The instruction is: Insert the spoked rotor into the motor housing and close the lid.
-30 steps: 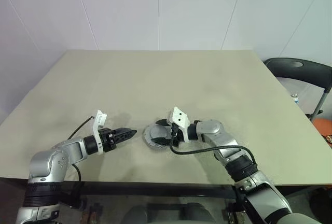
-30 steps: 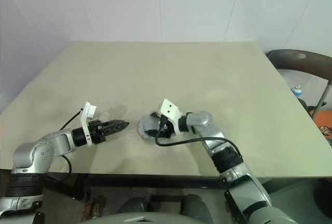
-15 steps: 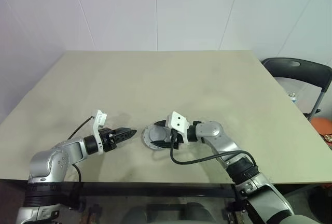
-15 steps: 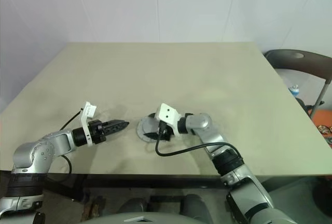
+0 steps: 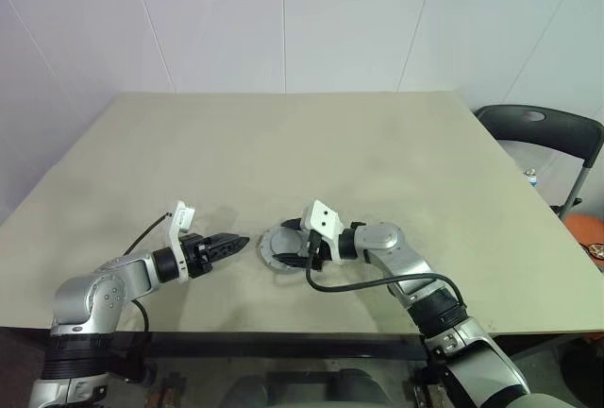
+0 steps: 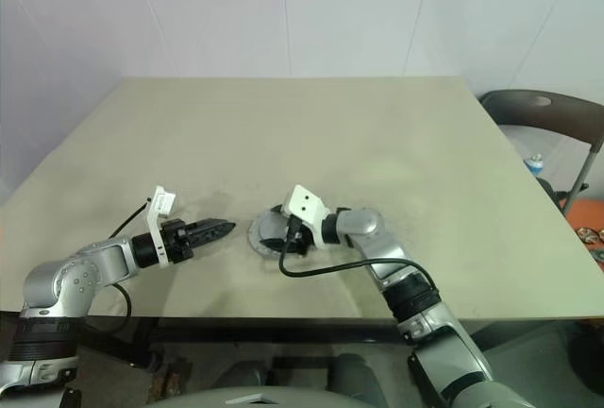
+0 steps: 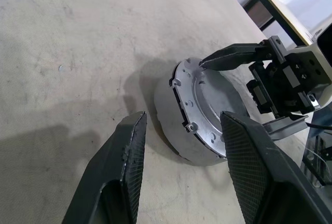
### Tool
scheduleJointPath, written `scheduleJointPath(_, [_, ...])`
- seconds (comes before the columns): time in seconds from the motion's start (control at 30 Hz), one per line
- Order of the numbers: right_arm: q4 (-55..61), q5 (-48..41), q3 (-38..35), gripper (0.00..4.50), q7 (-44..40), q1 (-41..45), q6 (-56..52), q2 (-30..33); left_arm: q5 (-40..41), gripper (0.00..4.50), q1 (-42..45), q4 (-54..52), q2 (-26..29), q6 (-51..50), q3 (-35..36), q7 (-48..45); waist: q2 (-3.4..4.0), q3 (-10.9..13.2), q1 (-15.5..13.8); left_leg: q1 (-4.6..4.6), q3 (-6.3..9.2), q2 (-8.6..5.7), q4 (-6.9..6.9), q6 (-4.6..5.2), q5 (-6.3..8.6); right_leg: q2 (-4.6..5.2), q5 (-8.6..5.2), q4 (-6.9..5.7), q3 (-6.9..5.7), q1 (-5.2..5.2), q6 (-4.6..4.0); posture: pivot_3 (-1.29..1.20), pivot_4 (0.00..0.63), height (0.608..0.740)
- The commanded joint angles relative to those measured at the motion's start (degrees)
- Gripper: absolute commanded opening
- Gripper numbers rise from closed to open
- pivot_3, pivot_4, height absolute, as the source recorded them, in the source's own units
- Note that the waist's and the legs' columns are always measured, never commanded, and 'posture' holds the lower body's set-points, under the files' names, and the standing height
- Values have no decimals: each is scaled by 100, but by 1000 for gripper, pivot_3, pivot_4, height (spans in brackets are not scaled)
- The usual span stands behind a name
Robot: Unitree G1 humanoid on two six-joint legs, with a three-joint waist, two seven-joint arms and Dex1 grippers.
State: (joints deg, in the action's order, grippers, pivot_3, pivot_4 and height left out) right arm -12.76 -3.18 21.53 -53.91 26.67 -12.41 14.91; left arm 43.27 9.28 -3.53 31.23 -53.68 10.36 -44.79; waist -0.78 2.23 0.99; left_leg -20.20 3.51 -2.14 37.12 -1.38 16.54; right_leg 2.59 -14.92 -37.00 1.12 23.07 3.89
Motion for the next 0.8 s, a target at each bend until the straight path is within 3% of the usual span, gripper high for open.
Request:
scheduleJointPath(0.03, [-190,198,162,3267,56,-106,-15,36,103,2426,67,-161,49,-9,113,-14,0,0,0,0,0,0,0,0,0,0,0,0,0,0,0,0,0,740])
scheduleJointPath(0.3, [-323,142,47,3267,307,-88,-208,-108,115,2426,19,-187,47,-9,126,-3,0,0,8,15,0,1,0,0,0,-2,-1,-1,0,-12,-2,0,0,740])
scheduleJointPath(0.8, [-358,113,88,3267,-101,-50,-200,180,157,2426,33,-192,34,-16,60,42,4,3,-26,67,0,-1,-10,3,2,1,-14,33,-2,-78,-14,0,0,740])
